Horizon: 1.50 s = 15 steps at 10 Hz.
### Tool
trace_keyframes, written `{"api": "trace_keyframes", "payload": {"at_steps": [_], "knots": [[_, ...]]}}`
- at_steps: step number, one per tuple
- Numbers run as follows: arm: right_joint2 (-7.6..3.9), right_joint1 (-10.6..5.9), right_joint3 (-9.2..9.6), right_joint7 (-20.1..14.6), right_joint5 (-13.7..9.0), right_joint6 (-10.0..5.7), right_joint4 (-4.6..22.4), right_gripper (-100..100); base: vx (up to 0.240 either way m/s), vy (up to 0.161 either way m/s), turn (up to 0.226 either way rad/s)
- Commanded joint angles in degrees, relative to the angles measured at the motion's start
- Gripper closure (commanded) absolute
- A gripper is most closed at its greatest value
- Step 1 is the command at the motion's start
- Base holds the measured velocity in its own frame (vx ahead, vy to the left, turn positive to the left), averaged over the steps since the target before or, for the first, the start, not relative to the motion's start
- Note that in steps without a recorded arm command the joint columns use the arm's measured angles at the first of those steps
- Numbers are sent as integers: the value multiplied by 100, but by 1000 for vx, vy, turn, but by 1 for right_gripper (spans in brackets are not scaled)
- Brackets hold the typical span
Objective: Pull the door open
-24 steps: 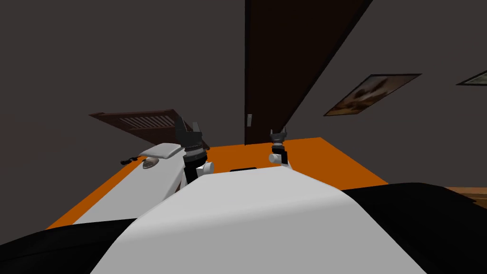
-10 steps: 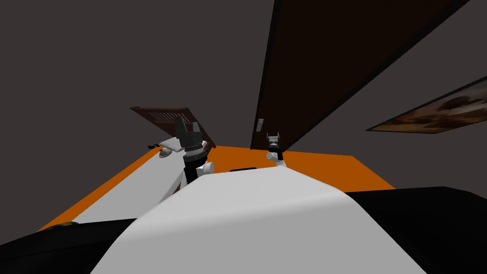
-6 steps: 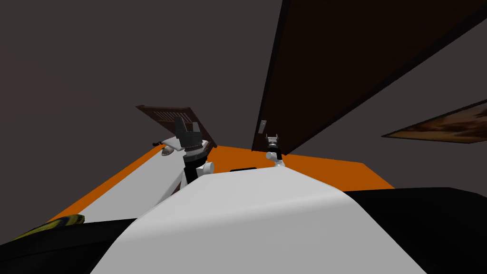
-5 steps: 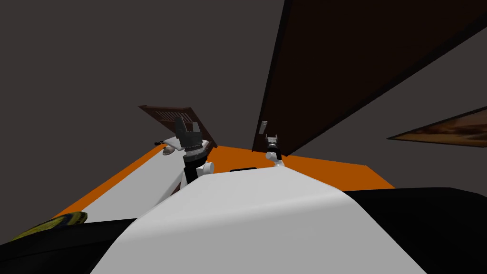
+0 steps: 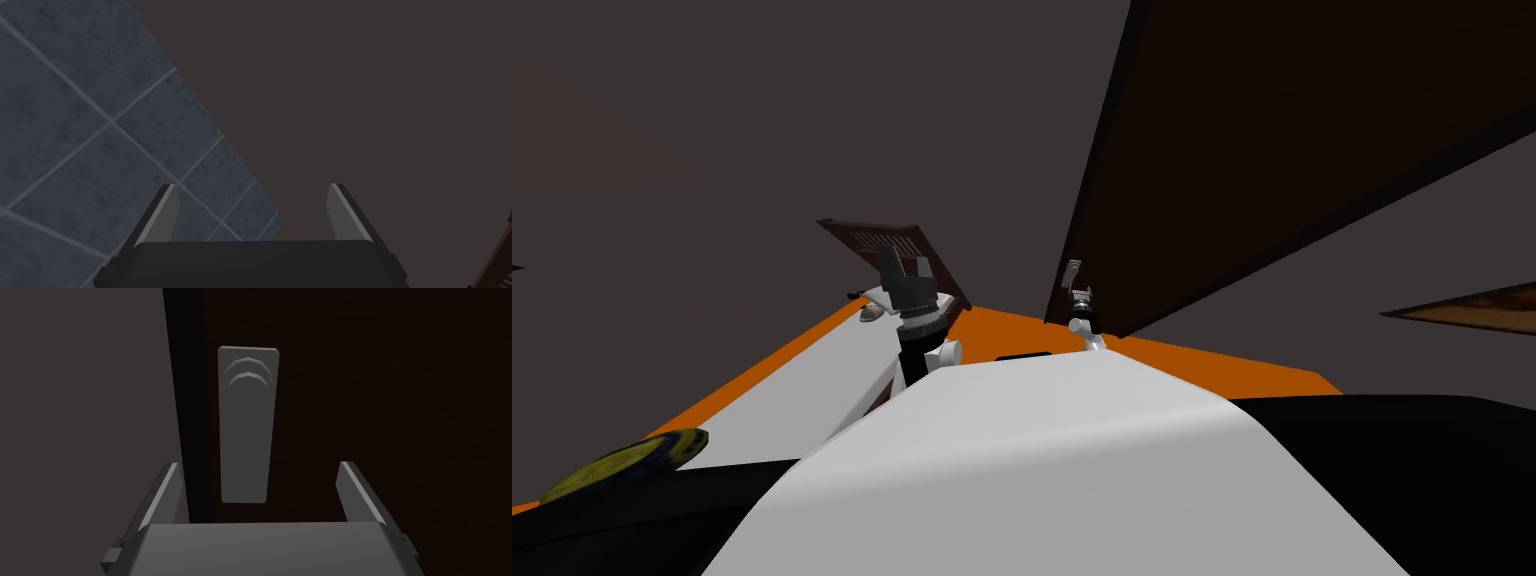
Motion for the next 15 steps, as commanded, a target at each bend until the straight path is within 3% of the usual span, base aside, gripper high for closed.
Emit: {"api": "trace_keyframes", "payload": {"at_steps": [1, 2, 3, 6, 7, 8, 9, 10, 11, 15], "knots": [[0, 0, 0, 0, 0, 0, 0, -100, 47, -32, 20], [-151, 25, -70, -137, -59, -34, 78, -100, 142, -5, 145], [-198, 36, -92, -174, -75, -46, 98, -100, 197, 11, 135], [-523, 111, -241, -431, -188, -130, 238, -100, 198, -15, 123], [-577, 124, -266, -474, -207, -145, 261, -100, 144, -2, 109], [-721, 158, -333, -589, -258, -182, 323, -100, 184, -37, 154], [-793, 175, -366, -647, -283, -201, 355, -100, 197, -30, 117], [-714, 117, -337, -573, -255, -196, 380, -100, 81, -9, 17], [-714, 117, -337, -573, -255, -196, 380, 100, -11, -3, -27], [-714, 117, -337, -573, -255, -196, 380, 100, -20, 0, 1]]}}
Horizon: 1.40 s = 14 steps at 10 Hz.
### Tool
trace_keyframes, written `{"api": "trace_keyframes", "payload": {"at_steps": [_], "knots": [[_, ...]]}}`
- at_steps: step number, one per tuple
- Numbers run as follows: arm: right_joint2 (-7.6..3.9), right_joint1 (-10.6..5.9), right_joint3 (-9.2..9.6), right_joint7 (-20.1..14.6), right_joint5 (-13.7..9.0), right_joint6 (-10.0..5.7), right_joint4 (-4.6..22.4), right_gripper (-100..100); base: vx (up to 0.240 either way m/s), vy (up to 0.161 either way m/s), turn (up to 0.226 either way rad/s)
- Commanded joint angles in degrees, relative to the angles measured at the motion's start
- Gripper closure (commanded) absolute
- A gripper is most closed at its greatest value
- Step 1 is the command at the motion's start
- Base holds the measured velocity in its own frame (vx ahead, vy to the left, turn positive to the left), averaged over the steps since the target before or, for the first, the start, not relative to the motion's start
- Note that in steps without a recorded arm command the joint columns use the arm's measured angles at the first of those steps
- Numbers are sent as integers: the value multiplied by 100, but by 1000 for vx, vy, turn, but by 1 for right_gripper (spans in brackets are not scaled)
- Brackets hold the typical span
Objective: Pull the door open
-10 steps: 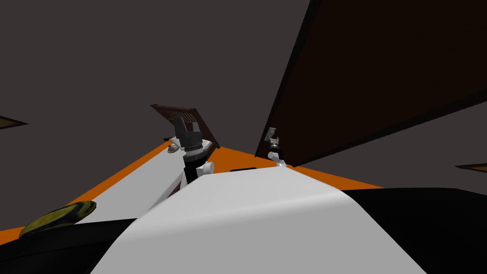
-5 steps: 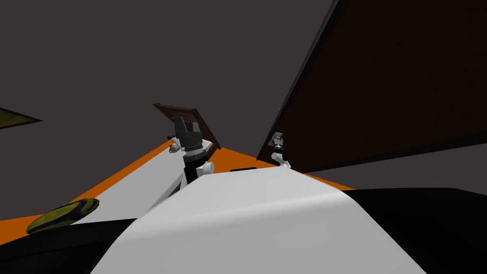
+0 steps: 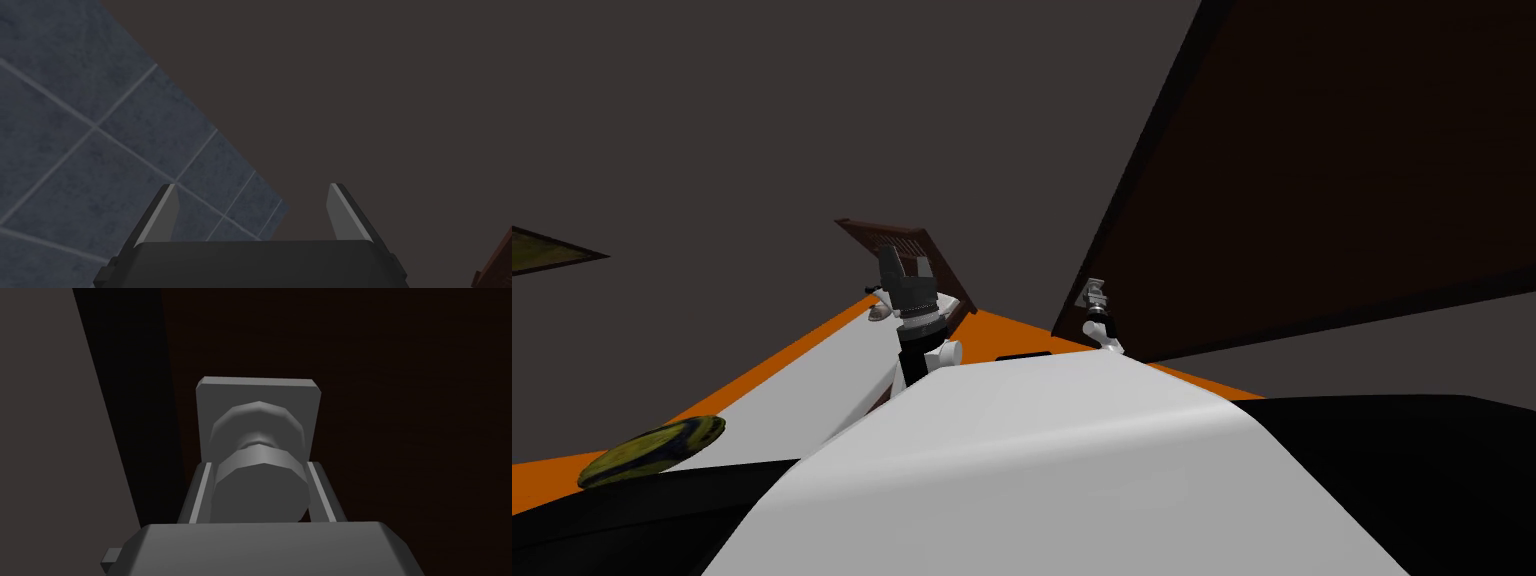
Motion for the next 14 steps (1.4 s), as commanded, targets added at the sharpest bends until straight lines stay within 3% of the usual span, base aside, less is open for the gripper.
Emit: {"api": "trace_keyframes", "payload": {"at_steps": [1, 10, 11, 12, 14], "knots": [[5, -12, 5, -3, 0, -11, -15, 100, 0, 0, 0], [-581, 258, 490, -697, -104, 73, -220, 100, -223, -39, 152], [-624, 277, 526, -749, -112, 79, -236, 100, -223, -40, 152], [-583, 266, 511, -702, -105, 89, -202, 100, -92, -4, 41], [-698, 351, 657, -845, -84, 69, -263, 100, -191, -33, 139]]}}
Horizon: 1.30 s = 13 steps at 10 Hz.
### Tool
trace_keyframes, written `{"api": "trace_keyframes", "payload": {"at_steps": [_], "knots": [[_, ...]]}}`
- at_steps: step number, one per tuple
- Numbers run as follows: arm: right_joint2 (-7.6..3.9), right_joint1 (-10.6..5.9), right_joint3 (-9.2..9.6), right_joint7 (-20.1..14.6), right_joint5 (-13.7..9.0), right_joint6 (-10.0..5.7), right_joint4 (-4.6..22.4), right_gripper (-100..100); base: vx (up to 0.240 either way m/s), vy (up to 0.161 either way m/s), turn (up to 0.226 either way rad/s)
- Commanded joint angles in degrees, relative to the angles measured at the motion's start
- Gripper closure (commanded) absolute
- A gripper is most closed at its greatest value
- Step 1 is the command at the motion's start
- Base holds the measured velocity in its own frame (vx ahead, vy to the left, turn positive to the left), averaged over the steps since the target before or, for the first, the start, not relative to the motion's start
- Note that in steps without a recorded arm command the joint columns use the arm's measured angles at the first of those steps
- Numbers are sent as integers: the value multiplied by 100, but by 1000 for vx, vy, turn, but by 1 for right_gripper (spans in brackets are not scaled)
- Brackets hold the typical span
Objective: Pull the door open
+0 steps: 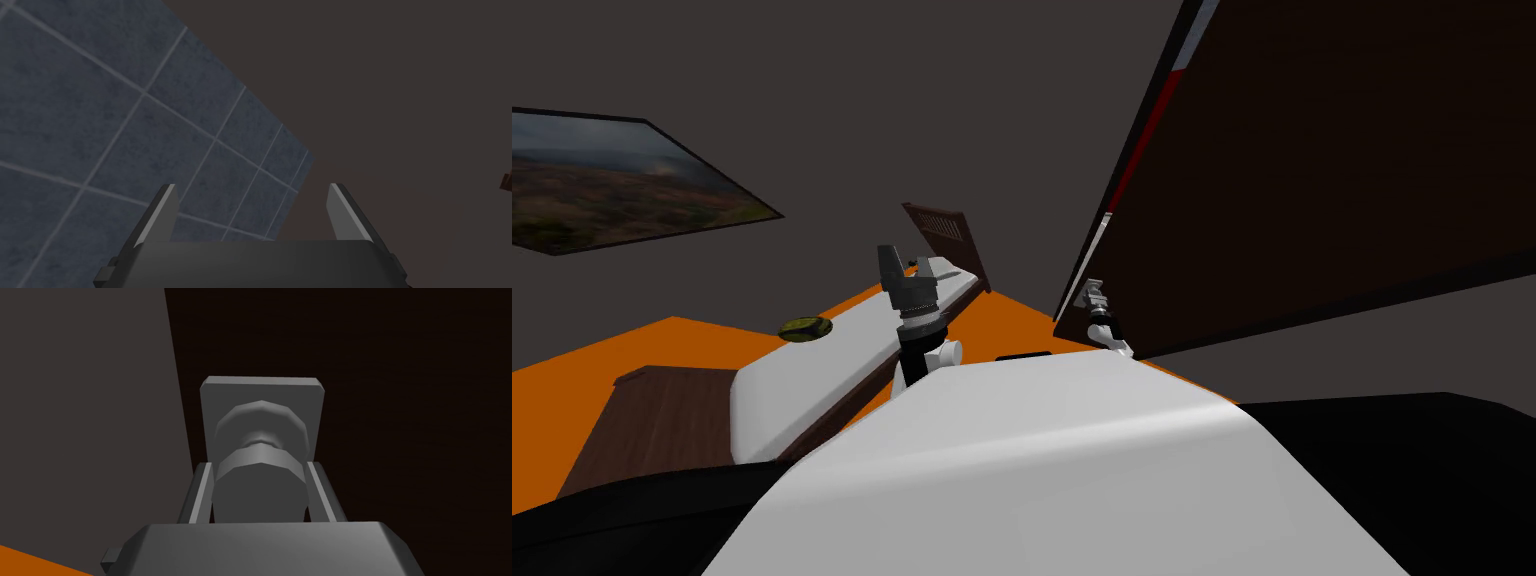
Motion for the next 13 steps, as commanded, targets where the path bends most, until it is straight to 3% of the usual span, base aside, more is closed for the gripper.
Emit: {"api": "trace_keyframes", "payload": {"at_steps": [1, 6, 7, 13], "knots": [[-72, 37, 98, -93, 17, -31, -23, 100, -237, -35, 122], [-347, 204, 379, -396, 59, -119, -184, 100, -251, -36, 130], [-313, 189, 342, -348, 54, -89, -158, 100, -110, -21, 37], [-674, 443, 720, -709, 100, -262, -361, 100, -203, -47, 122]]}}
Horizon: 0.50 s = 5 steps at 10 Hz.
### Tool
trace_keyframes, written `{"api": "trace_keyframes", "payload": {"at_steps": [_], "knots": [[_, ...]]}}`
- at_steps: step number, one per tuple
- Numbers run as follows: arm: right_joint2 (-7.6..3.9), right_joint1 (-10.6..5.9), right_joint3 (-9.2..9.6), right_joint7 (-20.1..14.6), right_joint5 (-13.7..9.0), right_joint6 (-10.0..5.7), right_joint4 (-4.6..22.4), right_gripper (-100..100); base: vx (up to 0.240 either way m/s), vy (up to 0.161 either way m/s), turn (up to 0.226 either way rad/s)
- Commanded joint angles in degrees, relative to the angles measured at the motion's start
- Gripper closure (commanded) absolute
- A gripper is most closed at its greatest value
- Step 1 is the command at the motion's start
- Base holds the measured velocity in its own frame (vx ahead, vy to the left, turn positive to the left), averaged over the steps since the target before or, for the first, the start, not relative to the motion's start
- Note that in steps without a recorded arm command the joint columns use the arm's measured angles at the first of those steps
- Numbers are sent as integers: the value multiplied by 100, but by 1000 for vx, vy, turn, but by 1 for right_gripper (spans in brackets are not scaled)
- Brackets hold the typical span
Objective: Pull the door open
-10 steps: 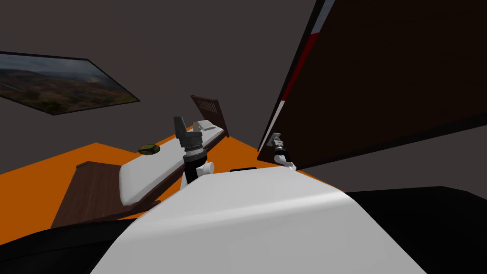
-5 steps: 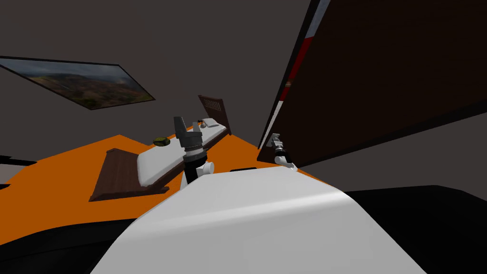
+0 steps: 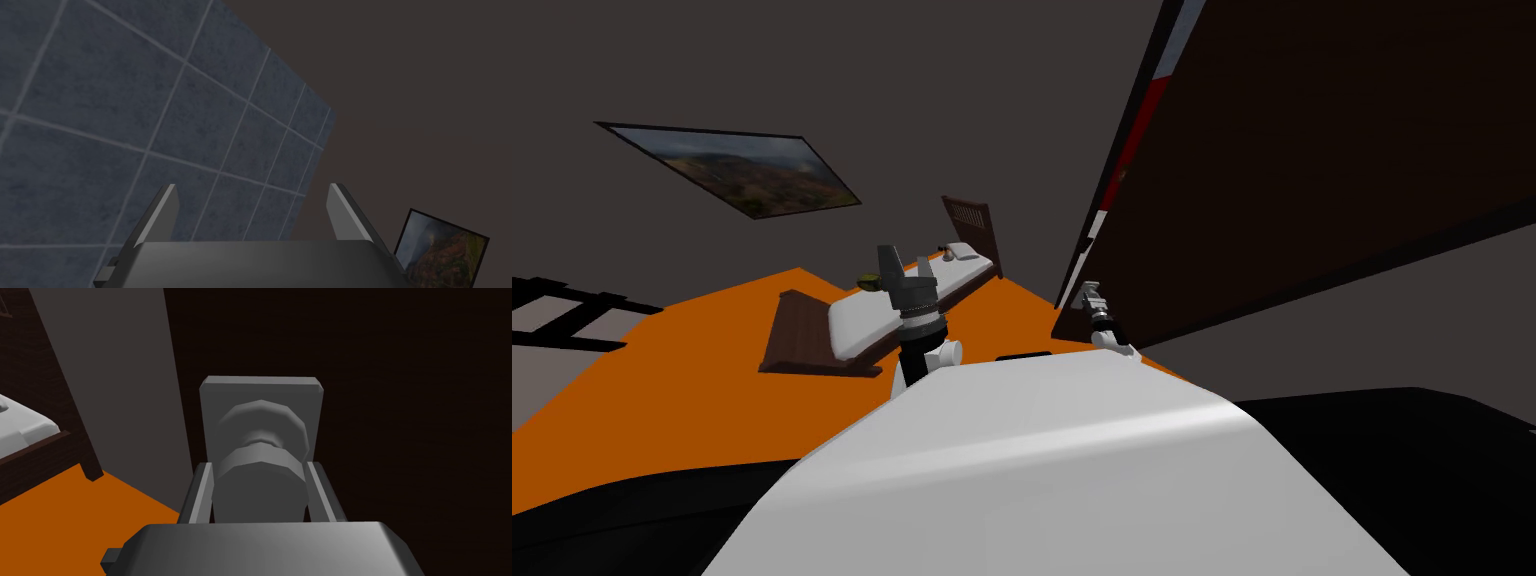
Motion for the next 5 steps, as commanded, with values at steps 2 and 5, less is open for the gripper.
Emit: {"api": "trace_keyframes", "payload": {"at_steps": [2, 5], "knots": [[-152, 80, 137, -152, 15, -86, -89, 100, -185, -42, 96], [-210, 133, 192, -197, 22, -100, -128, 100, -152, -32, 71]]}}
